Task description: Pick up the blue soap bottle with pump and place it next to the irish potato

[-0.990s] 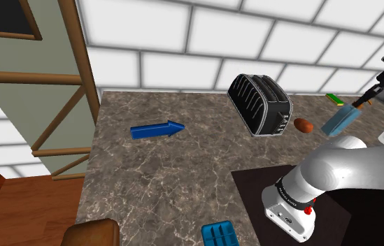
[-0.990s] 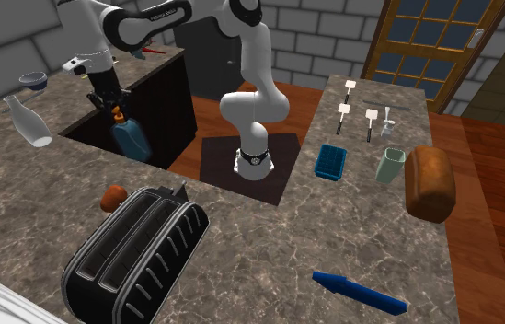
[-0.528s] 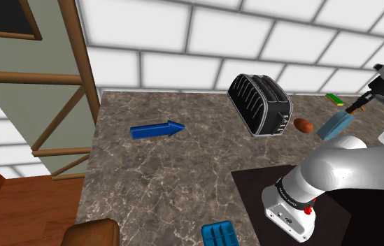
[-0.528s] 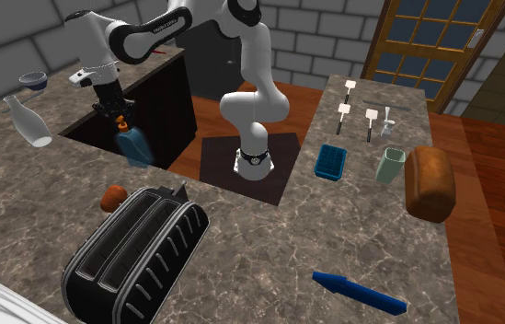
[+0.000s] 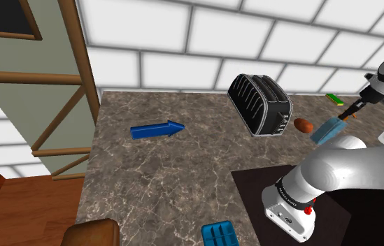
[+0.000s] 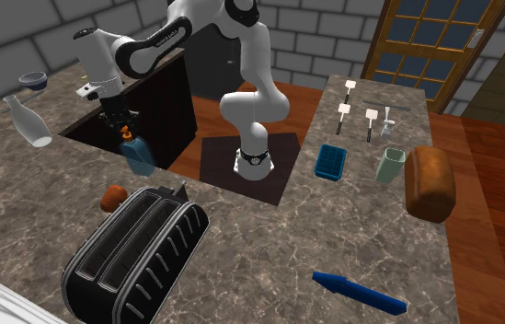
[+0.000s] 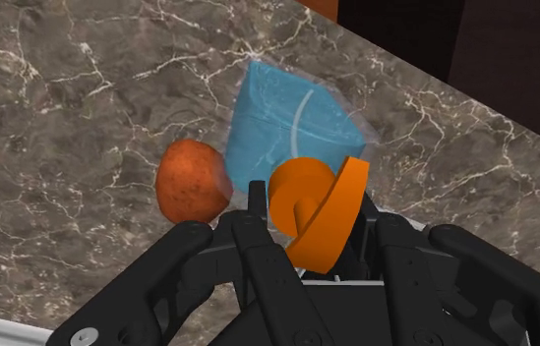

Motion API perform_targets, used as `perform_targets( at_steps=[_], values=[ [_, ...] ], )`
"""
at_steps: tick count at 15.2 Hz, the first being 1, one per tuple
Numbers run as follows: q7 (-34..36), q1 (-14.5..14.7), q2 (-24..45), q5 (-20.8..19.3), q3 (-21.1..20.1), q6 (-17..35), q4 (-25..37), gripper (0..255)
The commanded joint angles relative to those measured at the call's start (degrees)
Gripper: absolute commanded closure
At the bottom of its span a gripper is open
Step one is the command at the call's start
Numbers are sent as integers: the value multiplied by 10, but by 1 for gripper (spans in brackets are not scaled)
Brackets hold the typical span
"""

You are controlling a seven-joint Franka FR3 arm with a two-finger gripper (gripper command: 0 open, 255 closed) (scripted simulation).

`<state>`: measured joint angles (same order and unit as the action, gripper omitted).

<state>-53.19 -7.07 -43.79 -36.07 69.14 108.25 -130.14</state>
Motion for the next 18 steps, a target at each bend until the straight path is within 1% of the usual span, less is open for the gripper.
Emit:
perform_targets(
  at_steps=[1, 8, 15, 16, 18],
  values=[
    [0, 2, 1, -6, 11, 13, -9, 255],
    [4, 18, 7, -28, 56, 62, -37, 255],
    [4, 18, 7, -28, 56, 62, -37, 255],
    [4, 18, 7, -28, 56, 62, -37, 0],
    [4, 18, 7, -28, 56, 62, -37, 0]
  ],
)
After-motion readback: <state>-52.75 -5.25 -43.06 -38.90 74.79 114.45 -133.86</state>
